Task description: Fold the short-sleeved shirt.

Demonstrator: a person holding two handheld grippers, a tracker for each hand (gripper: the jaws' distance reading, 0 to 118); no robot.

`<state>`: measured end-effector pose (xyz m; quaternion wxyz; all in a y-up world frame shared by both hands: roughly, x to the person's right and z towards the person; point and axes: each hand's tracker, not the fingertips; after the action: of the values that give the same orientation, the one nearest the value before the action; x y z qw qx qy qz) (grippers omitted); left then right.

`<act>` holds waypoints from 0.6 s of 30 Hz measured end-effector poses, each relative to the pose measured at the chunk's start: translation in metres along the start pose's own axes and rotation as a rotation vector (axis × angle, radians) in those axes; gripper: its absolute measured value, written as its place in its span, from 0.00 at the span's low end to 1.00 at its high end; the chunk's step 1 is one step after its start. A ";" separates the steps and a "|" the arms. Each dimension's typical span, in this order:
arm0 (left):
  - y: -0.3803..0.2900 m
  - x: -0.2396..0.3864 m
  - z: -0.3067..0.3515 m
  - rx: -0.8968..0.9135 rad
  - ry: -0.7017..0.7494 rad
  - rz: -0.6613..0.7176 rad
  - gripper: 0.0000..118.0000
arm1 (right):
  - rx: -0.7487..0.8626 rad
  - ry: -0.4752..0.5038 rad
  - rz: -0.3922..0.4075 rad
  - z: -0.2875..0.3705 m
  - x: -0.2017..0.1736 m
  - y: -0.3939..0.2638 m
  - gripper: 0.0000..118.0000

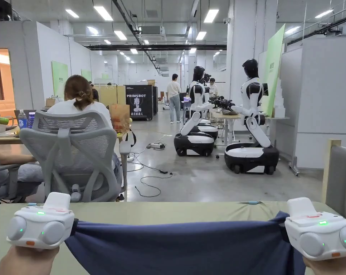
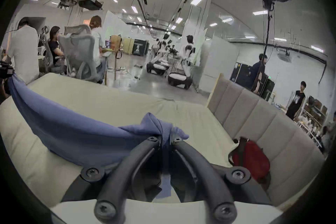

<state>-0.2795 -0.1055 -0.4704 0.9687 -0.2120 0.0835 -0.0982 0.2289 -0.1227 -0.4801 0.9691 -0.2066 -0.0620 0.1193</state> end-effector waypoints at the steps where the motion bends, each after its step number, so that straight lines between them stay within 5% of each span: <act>1: -0.005 -0.001 0.006 -0.012 -0.014 -0.006 0.01 | -0.019 0.006 -0.007 0.004 0.003 -0.009 0.06; 14: -0.239 -0.013 0.113 -0.368 -0.182 0.073 0.01 | -0.358 0.184 0.087 0.100 -0.008 -0.231 0.06; 18: -0.275 -0.015 0.118 -0.396 -0.159 0.121 0.04 | -0.307 0.224 -0.018 0.112 -0.011 -0.256 0.08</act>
<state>-0.3124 -0.3006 -0.2459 0.9159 -0.3997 0.0371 -0.0047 0.2517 -0.3088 -0.2730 0.9281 -0.3634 0.0271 0.0759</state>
